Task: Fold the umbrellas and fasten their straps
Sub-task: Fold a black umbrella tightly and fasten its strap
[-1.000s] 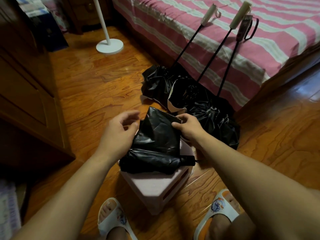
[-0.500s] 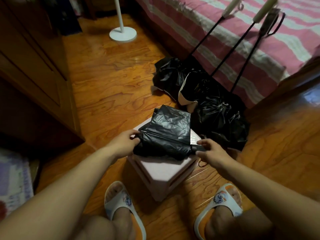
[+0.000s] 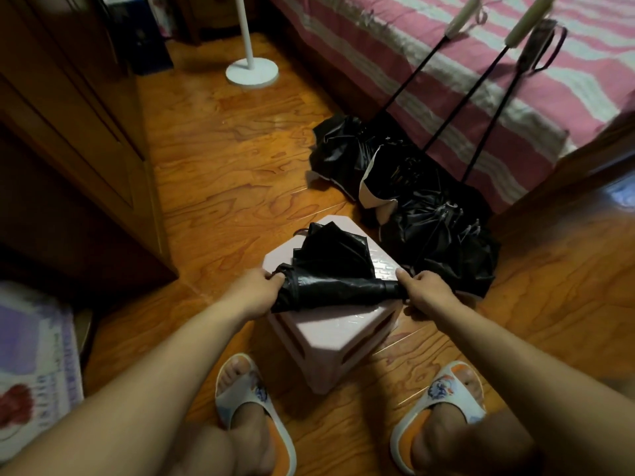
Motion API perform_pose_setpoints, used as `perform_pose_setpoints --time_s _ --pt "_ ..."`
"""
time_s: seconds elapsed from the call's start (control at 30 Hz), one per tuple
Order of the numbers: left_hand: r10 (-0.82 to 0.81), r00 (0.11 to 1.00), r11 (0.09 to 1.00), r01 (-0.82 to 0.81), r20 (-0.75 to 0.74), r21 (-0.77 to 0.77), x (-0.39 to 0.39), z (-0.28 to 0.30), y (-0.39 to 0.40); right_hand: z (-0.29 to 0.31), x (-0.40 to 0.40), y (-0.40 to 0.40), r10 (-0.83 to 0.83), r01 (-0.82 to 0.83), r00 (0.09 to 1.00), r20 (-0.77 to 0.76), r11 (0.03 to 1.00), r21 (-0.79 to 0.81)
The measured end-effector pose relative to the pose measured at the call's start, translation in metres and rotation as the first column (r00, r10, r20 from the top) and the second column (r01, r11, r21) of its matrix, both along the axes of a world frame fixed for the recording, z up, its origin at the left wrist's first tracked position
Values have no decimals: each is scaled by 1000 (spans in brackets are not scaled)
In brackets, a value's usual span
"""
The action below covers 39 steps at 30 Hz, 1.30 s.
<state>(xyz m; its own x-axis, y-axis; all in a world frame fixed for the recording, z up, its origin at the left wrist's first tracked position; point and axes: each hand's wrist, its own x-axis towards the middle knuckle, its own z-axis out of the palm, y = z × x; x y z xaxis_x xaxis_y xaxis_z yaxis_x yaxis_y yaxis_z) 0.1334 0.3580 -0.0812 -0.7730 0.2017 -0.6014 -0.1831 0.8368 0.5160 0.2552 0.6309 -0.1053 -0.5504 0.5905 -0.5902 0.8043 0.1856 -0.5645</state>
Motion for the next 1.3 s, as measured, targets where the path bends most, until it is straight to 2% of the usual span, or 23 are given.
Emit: perform_pose_setpoints --time_s 0.07,0.13,0.17,0.23,0.3,0.37,0.47,0.57,0.7,0.87,1.0,1.17,1.3 --pt "-111 990 986 98 -92 -134 -1 2 4 11 -5 3 174 -188 982 75 942 279" --pt "-175 960 968 127 -220 -217 0 4 10 27 -12 8 291 -303 952 91 874 380" --pt "-173 945 974 122 -277 -193 0 5 14 35 -17 11 353 -368 929 110 851 375" --pt "-118 928 993 113 -354 -35 -3 8 27 49 -25 13 464 -480 876 131 814 327" --pt "-32 923 983 98 -384 154 -5 16 44 52 -29 11 512 -497 859 14 827 262" --pt "31 906 956 98 -423 278 -7 22 61 45 -28 4 465 -444 873 -143 882 160" --pt "71 891 920 114 -448 374 -13 25 80 27 -30 -9 338 -331 912 -232 941 73" --pt "72 904 917 107 -422 385 -22 21 91 15 -35 -20 210 -225 942 -261 974 -26" --pt "29 935 920 113 -354 376 -25 11 98 9 -38 -20 96 -158 928 -360 977 -146" --pt "-17 905 949 148 -426 278 -28 0 93 13 -49 -3 -156 -34 905 -395 901 -433" --pt "3 915 923 153 -403 354 -26 3 94 11 -53 -3 -239 6 914 -327 815 -579" --pt "-123 859 921 286 -498 265 -10 5 99 7 -51 -4 -292 25 906 -306 759 -650" --pt "-148 720 937 321 -678 137 0 6 97 7 -51 -9 -327 58 890 -319 773 -631"
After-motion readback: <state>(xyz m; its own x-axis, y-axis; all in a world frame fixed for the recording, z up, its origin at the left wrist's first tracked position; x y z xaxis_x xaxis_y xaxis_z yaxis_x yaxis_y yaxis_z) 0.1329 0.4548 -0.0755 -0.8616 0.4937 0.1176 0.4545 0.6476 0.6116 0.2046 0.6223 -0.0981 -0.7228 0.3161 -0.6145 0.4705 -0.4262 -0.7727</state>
